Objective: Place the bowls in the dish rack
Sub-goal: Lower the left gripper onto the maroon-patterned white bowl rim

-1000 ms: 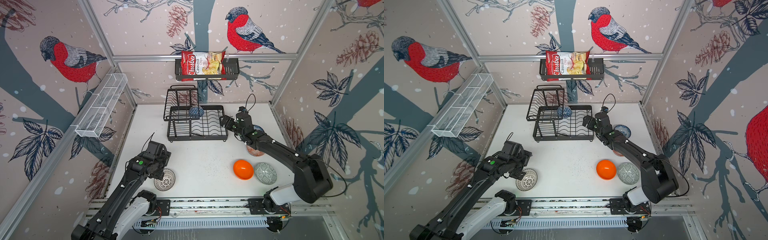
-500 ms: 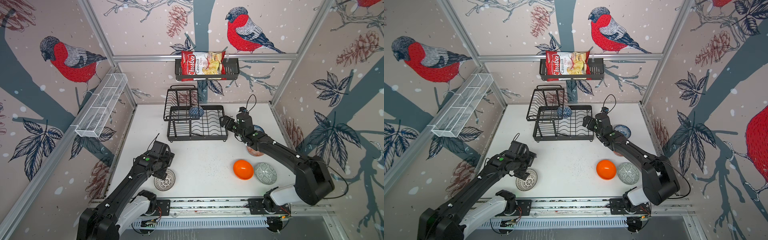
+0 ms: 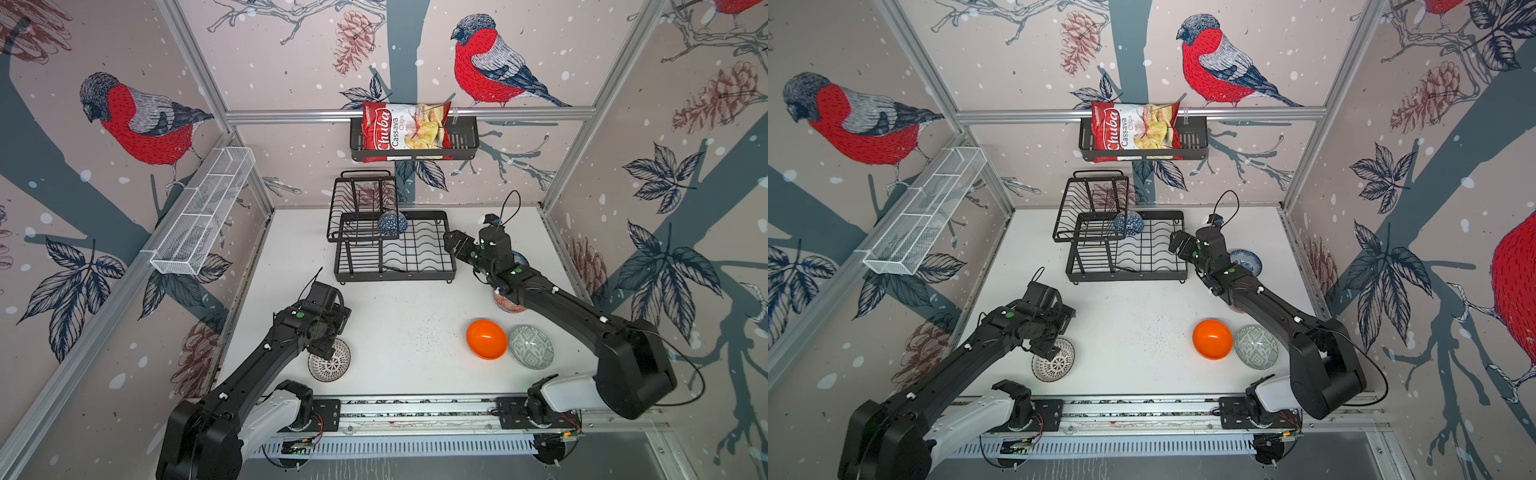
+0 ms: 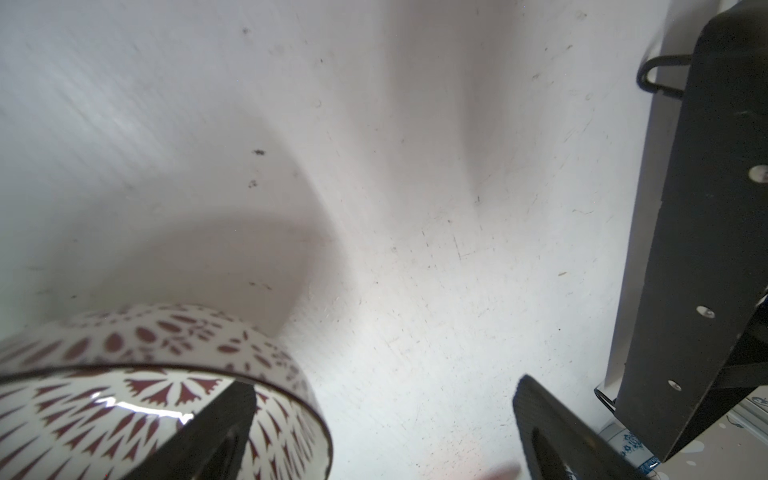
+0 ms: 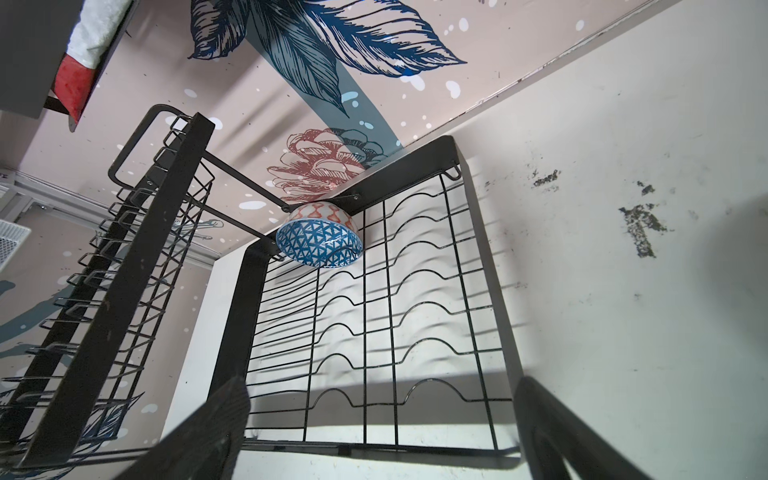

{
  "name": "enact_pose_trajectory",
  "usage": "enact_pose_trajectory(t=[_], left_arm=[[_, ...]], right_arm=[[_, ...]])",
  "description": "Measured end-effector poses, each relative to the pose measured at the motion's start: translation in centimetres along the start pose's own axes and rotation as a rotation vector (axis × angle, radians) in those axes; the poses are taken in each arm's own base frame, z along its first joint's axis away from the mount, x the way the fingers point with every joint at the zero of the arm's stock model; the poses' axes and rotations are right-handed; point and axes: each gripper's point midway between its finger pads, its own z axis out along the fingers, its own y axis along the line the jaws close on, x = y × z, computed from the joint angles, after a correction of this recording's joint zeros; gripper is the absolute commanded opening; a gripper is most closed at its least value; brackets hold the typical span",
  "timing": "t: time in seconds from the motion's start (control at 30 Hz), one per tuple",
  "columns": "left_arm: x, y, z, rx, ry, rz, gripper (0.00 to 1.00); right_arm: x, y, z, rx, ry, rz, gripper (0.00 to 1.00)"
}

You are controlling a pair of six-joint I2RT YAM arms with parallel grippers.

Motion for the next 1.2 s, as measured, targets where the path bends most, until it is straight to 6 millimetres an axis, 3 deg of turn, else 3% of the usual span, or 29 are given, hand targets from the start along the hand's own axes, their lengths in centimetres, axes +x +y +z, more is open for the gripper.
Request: enact_pose_trajectory(t=[0.43, 0.9, 1.2], left_arm=[[0.4, -1.5, 1.1, 0.038, 0.015, 0.087, 0.97], [3.1, -4.8, 1.8, 0.113, 0.055, 0.234, 0.97], [4.9, -5.8, 2.8, 0.085, 0.084, 0.348, 0.97]], right_arm=[[-0.3, 0.2, -0.3, -0.014, -0.01, 0.01, 1.0], [-0.9, 0.4, -0.7, -0.03, -0.017, 0.016, 1.0], [-1.1, 0.0, -1.1, -0.034, -0.022, 0.04, 1.0]])
